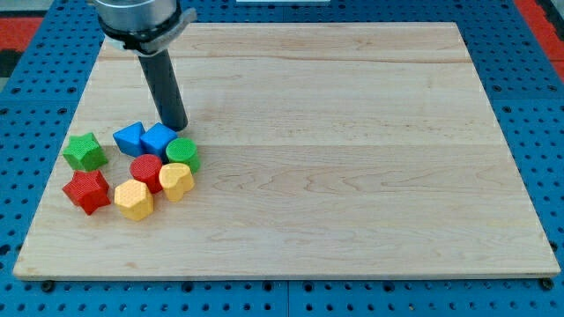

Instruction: Push the green star and red star closer to each other

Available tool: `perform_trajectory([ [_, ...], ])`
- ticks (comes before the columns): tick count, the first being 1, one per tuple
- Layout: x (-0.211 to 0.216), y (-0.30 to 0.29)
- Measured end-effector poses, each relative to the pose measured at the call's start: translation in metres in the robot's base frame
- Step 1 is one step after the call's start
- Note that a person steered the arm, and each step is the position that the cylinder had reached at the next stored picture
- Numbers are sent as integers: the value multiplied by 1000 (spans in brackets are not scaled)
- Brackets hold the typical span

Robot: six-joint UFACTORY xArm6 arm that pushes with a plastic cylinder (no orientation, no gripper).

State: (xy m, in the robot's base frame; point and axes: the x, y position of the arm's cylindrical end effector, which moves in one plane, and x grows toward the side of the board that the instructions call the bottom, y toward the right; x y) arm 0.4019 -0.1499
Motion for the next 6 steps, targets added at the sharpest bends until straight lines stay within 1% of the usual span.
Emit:
perform_trajectory([
  [1,-19,-18],
  [2,-18,-79],
  [3,-13,-116],
  [4,26,-122],
  [6,58,-123],
])
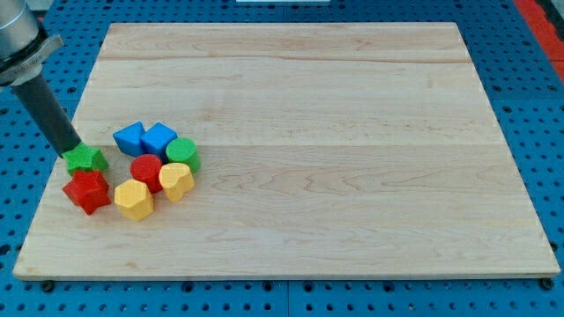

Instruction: Push the green star and red star closer to each other

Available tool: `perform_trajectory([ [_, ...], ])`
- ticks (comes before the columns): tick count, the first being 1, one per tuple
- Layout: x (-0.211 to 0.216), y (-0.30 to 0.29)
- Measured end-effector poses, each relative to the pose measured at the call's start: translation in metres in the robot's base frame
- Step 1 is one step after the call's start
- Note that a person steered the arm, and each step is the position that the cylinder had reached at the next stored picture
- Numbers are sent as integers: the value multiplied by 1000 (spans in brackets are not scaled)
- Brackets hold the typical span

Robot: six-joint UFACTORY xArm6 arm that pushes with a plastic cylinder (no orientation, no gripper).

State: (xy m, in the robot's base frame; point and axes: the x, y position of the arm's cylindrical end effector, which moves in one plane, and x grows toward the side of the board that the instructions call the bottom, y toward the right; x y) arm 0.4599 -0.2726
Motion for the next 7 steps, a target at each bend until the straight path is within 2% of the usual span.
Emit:
perform_trajectory([
  [3,-15,33],
  [5,-33,9],
  [6,-24,7],
  [7,13,2],
])
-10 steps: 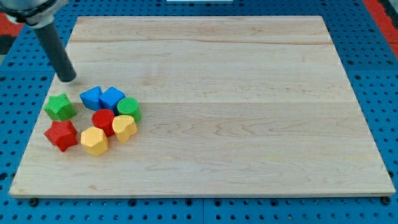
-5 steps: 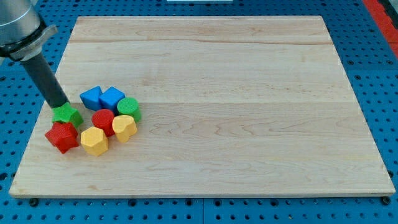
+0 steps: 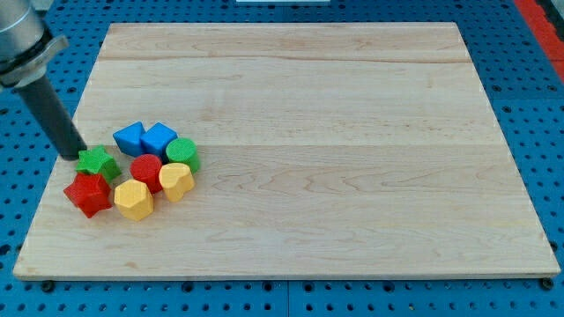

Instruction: Push the green star and red star closer to each other

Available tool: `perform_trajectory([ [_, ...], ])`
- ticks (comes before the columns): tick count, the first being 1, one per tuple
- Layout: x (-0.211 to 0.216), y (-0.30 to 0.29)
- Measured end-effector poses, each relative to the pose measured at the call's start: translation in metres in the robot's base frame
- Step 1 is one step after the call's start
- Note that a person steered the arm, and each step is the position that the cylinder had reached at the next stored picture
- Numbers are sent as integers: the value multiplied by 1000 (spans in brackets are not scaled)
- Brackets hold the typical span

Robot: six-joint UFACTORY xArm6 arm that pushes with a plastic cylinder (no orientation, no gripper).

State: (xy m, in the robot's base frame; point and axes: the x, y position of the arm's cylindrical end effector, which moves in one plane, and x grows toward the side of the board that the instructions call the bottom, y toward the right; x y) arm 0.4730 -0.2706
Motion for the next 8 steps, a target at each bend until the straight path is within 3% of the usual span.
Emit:
perform_trajectory([
  [3,101,-5],
  [5,79,38],
  [8,70,23],
])
